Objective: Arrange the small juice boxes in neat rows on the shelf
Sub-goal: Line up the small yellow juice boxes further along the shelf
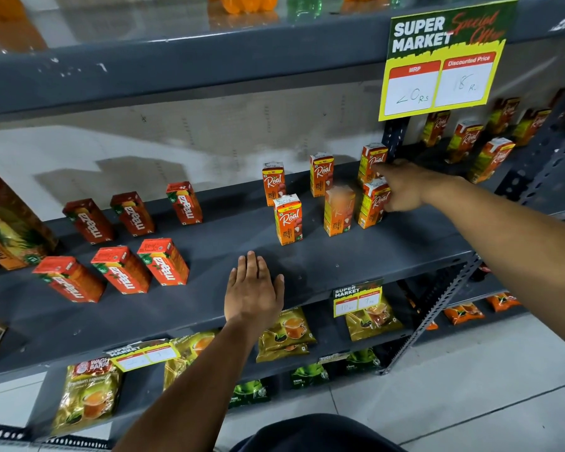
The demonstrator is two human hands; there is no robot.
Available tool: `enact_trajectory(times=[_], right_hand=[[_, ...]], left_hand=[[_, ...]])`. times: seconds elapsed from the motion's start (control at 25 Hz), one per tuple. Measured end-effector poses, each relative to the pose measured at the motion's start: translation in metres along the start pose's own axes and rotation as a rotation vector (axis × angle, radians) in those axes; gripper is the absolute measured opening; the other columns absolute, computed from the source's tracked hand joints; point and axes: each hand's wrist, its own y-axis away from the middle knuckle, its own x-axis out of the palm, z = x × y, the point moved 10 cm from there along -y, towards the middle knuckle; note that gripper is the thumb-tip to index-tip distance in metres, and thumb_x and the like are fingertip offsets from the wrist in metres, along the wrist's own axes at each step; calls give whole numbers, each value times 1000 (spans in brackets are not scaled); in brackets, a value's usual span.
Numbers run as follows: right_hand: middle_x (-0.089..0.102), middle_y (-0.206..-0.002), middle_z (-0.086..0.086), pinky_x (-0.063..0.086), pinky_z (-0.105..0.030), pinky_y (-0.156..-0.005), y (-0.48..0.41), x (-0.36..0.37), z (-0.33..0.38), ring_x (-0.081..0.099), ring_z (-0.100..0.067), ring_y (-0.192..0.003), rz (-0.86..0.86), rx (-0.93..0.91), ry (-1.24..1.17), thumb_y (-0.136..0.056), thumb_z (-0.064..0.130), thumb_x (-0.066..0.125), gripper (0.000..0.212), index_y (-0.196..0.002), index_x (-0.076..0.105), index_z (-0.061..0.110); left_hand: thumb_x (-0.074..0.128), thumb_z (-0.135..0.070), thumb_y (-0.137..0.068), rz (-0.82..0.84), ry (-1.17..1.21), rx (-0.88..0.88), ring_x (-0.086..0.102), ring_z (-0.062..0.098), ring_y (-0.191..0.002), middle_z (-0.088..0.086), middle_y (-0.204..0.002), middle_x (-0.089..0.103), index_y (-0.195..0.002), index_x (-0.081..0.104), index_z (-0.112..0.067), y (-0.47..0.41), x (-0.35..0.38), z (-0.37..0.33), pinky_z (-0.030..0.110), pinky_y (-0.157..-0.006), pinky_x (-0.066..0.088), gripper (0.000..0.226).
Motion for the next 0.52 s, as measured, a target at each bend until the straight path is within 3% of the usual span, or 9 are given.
enact_trajectory(times=[0.08, 0.16, 0.36, 0.44, 0.52], right_hand=[[27, -155, -14, 37, -46, -109, 14, -26, 24, 31, -34, -140, -245, -91, -91, -77, 14, 70, 87, -150, 24, 20], [34, -150, -14, 38, -41, -109, 39, -45, 63, 37, -32, -136, -472, -227, -195, -79, 9, 64, 73, -146, 34, 17], [37, -147, -8, 24, -23, -106, 70, -17, 171, 37, -21, -134, -429, -422, -407, -95, 14, 51, 51, -144, 39, 16], [44, -143, -11, 30, -26, -108, 71, -6, 206, 42, -22, -131, -454, -494, -543, -97, 15, 49, 44, -141, 44, 12], [51, -137, -13, 40, -39, -107, 62, 13, 237, 51, -23, -124, -427, -531, -687, -98, 18, 48, 40, -137, 48, 10]], left_hand=[[13, -52, -98, -7, 34, 11, -2, 24, -148, 10, -161, 1, -151, 8, -8, 0, -2, 0, 36, -119, 3, 70], [18, -51, -99, -23, 124, 27, -1, 23, -148, 9, -161, 3, -151, 11, -8, 1, -8, 1, 35, -119, 4, 67], [34, -39, -100, -272, 429, 85, 19, 22, -145, 9, -156, 28, -144, 36, -7, 24, -42, 29, 40, -117, 24, 54], [39, -35, -98, -432, 626, 1, 32, 19, -140, 7, -148, 43, -137, 47, -8, 58, -55, 68, 38, -113, 31, 48], [41, -31, -96, -623, 808, -209, 43, 16, -132, 6, -140, 52, -132, 53, -10, 103, -61, 128, 36, -110, 36, 43]])
